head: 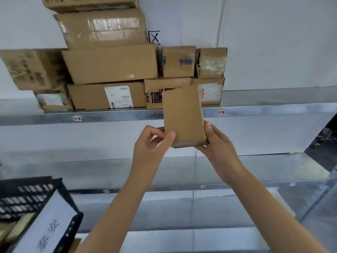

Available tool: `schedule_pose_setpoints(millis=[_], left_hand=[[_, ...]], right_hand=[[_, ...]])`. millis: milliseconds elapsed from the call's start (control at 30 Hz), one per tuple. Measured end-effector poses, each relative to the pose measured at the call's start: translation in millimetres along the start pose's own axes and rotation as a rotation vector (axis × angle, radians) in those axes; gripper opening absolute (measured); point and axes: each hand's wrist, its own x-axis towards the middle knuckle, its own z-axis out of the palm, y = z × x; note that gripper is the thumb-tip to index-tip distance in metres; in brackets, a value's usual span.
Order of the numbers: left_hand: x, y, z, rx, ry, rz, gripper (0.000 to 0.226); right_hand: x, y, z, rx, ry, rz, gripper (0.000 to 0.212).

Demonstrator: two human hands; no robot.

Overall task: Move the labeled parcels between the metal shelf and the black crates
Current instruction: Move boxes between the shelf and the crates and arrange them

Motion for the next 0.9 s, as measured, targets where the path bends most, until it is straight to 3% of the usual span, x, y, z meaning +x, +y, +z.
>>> schedule_pose_setpoints(millis=[167, 367, 433, 533, 600, 700, 900], left_hand=[[0.3, -5.0, -32.1, 0.084, -0.088, 0.068, 0.028], [-15.2, -28.6, -49.7, 0.149, 0.013, 0.023, 0.019], [-22.0, -29.6, -52.1, 0.072, 0.066, -0.064, 0.041], [-29.2, -27.0, -54.7, 0.077, 0.131, -0.128, 0.065], [-33.6, -28.5, -57.7, 0.125, 0.168, -0.146, 0.064], [-38.6, -32.6, -62.4, 0.078, 0.198, -0.169, 0.063], [-41.8, -31.7, -70.8, 0.062, 0.142, -0.194, 0.063]], right_hand=[[-0.3, 21.9, 9.1, -0.068, -0.006, -0.017, 0.054], [-4.9, 49.6, 32.7, -0.248, -0.052, -0.121, 0.045], [-7.1, 57.6, 41.6, -0.286, -0.068, -0.121, 0.043], [-10.4, 66.2, 49.0, -0.268, -0.070, -0.058, 0.034], [-10.8, 70.8, 49.6, -0.227, -0.059, 0.010, 0.040], [-11.5, 75.7, 48.9, -0.267, -0.073, 0.085, 0.032], [-14.8, 79.7, 42.3, -0.206, -0.300, 0.239, 0.047]])
